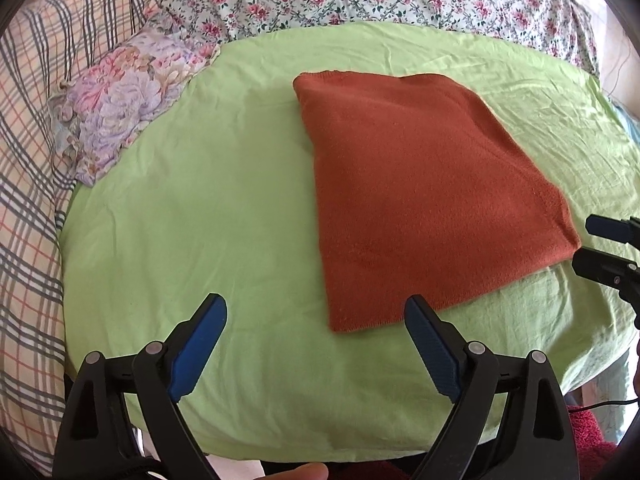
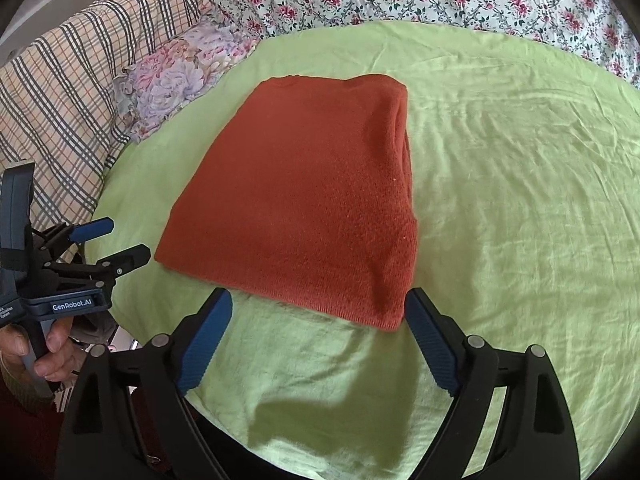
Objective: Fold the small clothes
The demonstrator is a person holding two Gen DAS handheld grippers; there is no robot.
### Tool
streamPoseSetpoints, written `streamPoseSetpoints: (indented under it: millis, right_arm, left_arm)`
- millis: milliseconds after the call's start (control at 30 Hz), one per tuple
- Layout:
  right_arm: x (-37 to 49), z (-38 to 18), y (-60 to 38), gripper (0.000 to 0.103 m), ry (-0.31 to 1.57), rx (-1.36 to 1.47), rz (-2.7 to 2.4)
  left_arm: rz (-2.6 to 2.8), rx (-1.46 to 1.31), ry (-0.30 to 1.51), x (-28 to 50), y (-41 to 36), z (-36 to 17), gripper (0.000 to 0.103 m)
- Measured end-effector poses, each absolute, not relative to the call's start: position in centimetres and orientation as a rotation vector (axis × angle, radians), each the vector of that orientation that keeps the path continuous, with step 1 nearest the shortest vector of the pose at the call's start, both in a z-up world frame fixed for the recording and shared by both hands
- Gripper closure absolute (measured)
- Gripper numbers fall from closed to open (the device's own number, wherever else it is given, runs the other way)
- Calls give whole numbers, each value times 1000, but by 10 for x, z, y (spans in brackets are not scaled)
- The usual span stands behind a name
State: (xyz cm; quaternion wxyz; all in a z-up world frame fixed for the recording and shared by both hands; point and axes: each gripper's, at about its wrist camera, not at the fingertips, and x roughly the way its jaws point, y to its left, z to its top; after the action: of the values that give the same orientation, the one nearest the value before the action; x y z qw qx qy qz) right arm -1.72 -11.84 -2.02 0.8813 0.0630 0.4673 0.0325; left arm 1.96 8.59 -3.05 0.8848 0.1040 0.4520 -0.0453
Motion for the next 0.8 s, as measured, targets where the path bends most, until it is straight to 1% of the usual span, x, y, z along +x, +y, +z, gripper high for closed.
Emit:
streamPoseSetpoints:
  millis: [367,800]
  right_arm:
    - [8,-10,-118,14,953,112,83]
    - [40,-15,-110,12,964,134,100]
  left_arm:
    - [-97,205,907,46,84,-20,9]
    - [-71,158,921,69,82,-29,7]
